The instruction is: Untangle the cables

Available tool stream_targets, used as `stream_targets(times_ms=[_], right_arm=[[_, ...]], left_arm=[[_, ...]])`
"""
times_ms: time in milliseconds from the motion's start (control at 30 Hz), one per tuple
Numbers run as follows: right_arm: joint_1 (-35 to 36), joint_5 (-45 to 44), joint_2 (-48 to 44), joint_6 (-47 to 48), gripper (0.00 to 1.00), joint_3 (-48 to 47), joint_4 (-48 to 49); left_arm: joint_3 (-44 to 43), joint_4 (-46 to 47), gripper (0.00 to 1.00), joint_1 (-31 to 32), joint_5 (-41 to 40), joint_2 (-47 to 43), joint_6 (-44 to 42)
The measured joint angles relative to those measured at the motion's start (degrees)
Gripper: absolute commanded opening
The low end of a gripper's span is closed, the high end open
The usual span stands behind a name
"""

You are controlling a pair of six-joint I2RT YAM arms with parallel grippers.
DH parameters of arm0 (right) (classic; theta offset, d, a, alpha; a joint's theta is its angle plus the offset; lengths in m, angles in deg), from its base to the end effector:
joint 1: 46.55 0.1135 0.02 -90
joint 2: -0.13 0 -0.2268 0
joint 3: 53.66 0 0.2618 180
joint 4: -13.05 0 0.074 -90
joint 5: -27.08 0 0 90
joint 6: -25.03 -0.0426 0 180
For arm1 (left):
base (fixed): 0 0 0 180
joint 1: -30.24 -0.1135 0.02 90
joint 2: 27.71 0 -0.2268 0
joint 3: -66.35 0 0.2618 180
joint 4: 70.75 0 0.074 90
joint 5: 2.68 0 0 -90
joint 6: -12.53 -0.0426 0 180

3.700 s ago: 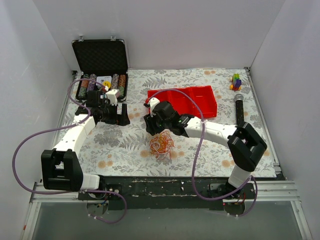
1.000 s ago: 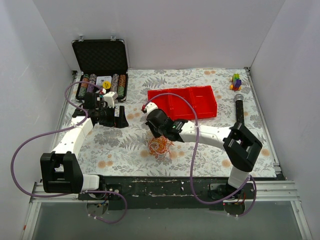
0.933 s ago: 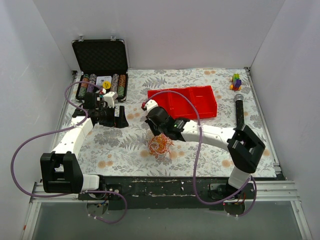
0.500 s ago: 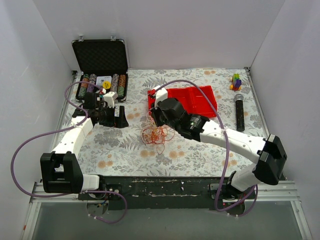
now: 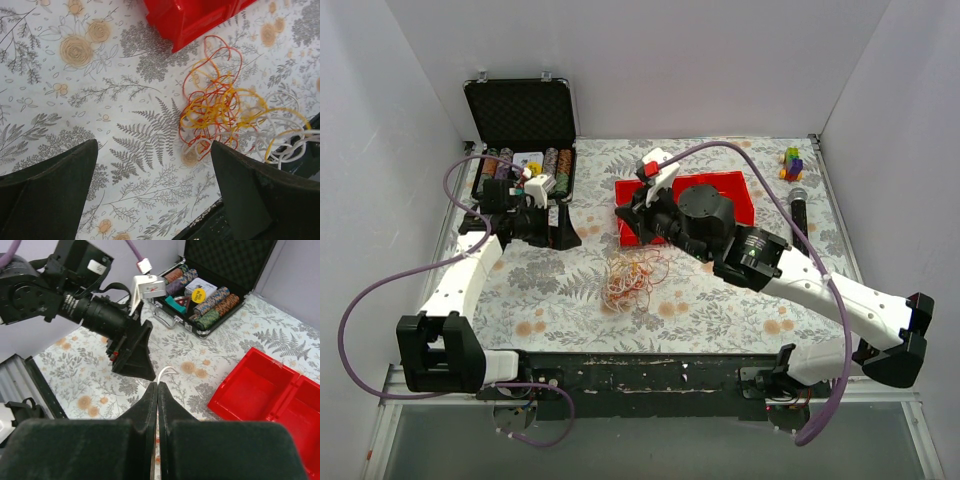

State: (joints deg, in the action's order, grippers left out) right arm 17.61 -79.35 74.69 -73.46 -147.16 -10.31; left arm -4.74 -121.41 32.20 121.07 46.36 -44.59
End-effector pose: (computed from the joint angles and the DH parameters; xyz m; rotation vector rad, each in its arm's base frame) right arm 0.1511 0.2843 0.4082 -0.5863 1.5915 0.7263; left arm 0.2831 -0.0334 0.2299 -0.4329 2.5139 -0.9842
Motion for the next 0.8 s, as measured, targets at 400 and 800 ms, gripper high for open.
stream_targets(times_ms=[400,800], right_arm=[[4.9,2.6,5.5,3.5,0.01,-14.1,-3.4],[4.8,-2.8,8.5,9.1,0.01,-26.0,-4.5]], left_arm=[[-1.1,6.3,0.98,0.0,18.5,-1.2,6.8],[4.1,7.2,0.97,0.4,31.5,-6.8,-0.5]])
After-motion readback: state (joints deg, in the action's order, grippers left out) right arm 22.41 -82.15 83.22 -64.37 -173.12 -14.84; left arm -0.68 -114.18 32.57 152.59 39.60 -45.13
